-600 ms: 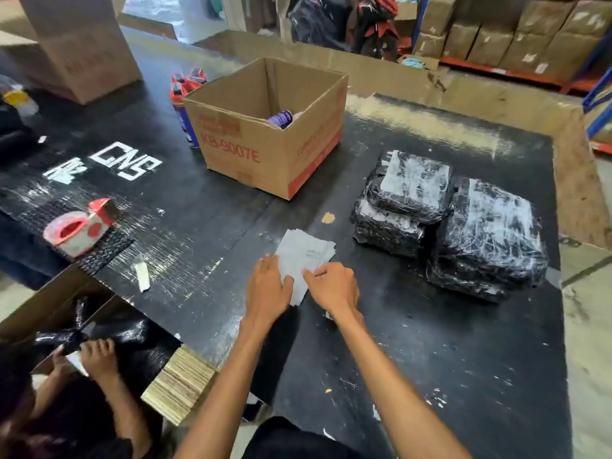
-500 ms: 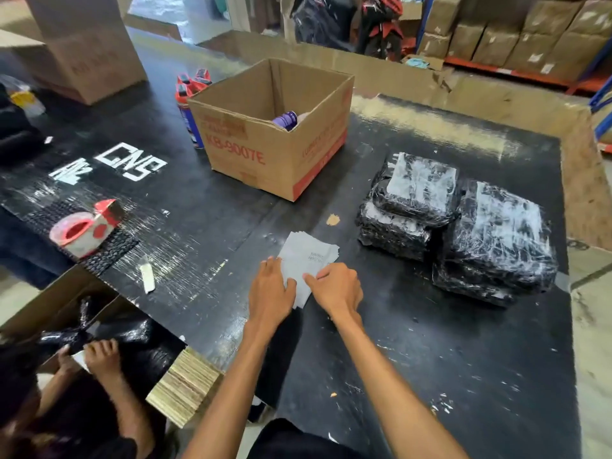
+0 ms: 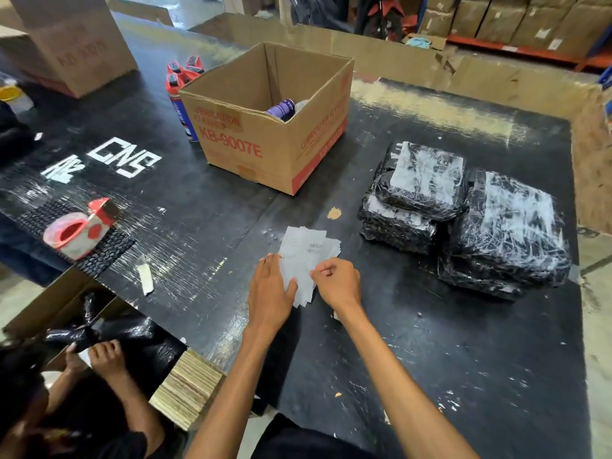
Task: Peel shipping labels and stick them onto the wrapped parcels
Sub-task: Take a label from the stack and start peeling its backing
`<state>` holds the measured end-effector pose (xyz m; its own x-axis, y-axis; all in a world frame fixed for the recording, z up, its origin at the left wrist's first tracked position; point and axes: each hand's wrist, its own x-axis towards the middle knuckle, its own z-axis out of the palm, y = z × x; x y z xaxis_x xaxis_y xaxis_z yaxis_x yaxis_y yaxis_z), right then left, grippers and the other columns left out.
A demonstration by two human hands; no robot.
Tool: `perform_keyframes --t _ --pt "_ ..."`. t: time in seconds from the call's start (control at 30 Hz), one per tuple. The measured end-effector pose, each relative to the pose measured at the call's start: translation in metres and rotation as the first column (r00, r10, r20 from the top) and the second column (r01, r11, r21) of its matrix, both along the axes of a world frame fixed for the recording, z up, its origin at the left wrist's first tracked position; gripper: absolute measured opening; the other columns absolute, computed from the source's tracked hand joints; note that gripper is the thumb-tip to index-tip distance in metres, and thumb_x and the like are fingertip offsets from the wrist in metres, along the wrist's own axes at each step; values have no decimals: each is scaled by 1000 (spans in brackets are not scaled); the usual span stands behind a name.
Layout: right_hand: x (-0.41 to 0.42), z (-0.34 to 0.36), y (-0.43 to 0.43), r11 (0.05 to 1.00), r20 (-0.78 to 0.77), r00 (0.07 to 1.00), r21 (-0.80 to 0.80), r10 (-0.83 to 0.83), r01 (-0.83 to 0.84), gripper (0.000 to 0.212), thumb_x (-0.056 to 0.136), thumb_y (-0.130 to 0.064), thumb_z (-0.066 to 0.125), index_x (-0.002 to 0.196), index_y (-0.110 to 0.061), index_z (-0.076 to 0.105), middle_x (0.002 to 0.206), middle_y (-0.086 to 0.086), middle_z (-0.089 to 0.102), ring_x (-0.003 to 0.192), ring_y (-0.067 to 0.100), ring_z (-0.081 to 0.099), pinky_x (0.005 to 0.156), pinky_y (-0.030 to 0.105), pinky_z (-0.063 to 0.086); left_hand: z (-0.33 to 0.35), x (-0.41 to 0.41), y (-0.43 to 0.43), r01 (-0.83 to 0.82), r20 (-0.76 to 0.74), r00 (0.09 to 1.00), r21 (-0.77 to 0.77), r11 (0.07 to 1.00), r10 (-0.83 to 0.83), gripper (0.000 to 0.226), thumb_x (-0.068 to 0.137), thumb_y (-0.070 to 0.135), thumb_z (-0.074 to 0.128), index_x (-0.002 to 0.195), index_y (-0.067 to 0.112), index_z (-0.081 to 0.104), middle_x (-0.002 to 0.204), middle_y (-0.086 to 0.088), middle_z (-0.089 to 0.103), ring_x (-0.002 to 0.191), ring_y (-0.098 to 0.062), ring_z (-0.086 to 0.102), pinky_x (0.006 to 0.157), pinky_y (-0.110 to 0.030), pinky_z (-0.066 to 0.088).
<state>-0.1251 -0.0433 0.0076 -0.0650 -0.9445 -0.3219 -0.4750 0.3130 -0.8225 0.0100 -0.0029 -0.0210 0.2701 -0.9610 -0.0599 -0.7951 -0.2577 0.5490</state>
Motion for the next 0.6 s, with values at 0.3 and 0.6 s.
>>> perform_keyframes --t 0.3,0.6 --pt "-10 0 3 996 226 974 -85 0 20 8 91 -13 70 86 -15 64 76 2 69 63 15 60 68 34 53 -5 1 0 -70 -201 977 -7 998 67 60 97 47 52 148 17 45 164 -15 31 157 -28 14 125 -43 18" --pt "-34 30 7 999 498 866 -49 35 -13 4 94 -9 68 94 -8 64 69 0 65 48 5 49 55 16 43 55 0 -4 -379 -738 622 8 925 261 16 95 23 66 95 10 74 97 -8 74 87 -22 65 75 -37 52"
